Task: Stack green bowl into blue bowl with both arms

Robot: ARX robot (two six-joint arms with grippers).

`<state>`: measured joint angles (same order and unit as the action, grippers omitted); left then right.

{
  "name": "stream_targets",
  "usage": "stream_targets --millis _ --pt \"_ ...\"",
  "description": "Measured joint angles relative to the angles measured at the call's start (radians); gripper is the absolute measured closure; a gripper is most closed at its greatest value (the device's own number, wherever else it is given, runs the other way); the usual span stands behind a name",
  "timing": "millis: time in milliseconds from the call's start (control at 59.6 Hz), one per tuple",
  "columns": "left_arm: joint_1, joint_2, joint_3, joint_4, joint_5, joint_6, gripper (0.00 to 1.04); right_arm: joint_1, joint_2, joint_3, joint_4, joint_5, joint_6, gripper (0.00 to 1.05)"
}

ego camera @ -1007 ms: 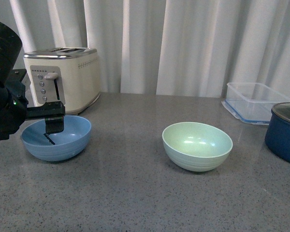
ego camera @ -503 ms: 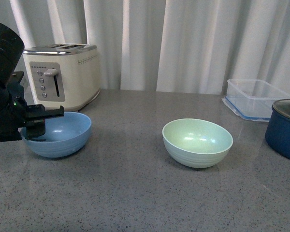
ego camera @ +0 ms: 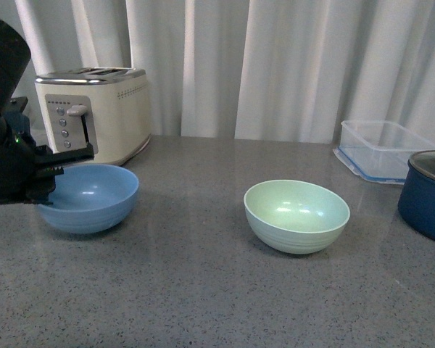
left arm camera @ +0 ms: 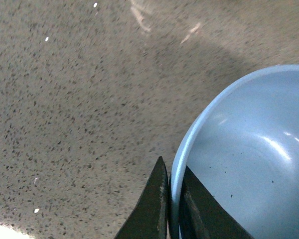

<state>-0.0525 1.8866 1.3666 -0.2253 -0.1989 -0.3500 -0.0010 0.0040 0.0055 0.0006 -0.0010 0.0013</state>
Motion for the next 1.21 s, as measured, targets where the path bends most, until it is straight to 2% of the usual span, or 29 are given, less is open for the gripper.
stream_targets --millis 470,1208 --pt "-0.144 -0.012 0.064 -0.031 -0.009 -0.045 1.01 0.000 0.000 0.000 0.000 0.000 0.000 0.10" --pt "-0.219 0.090 0.082 -0.021 -0.007 -0.082 1.01 0.000 0.000 0.000 0.000 0.000 0.000 0.10"
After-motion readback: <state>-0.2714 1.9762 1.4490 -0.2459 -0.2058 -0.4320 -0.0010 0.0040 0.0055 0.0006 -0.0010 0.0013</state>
